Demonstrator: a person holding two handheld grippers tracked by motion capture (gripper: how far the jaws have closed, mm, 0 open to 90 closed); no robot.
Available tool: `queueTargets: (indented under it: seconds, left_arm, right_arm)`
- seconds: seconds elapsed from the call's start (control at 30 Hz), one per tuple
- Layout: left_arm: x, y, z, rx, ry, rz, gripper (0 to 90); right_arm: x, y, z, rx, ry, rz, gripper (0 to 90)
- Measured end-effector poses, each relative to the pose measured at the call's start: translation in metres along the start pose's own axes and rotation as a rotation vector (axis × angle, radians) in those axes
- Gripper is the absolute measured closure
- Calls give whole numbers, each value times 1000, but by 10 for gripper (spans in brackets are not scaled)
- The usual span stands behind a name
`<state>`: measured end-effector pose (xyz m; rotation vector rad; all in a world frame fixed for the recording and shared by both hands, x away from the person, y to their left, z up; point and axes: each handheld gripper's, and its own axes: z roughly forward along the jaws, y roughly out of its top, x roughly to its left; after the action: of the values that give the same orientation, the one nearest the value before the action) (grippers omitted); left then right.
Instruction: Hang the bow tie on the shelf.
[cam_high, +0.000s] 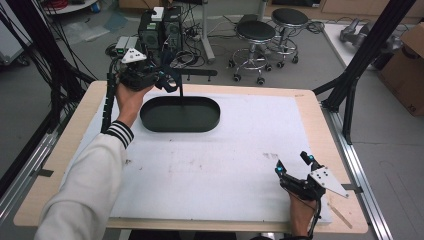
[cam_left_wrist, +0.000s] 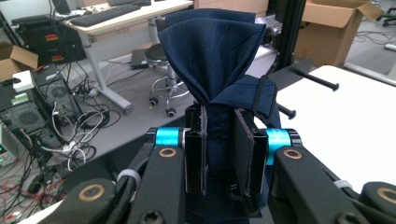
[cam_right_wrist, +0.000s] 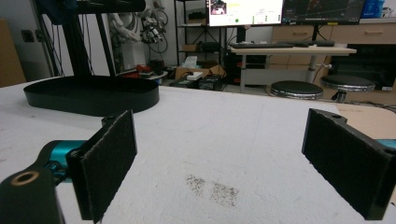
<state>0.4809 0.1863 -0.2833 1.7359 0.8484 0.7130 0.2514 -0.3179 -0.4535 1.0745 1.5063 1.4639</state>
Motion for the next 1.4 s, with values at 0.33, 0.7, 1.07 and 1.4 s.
queueTargets:
  seconds: [0.33, 0.7, 1.07, 1.4]
  left_arm:
    - [2, -3, 9, 25, 50, 60, 756]
    - [9, -1, 11, -15, 111, 44, 756]
    - [15, 4, 9, -19, 139, 45, 755]
    - [11, 1, 16, 5, 138, 64, 751]
  right_arm:
    - [0, 0, 0, 0, 1, 3, 92]
    - [0, 0, 0, 0, 1, 5, 92]
    - [0, 0, 0, -1, 1, 4, 92]
    - [0, 0, 0, -1, 1, 6, 92]
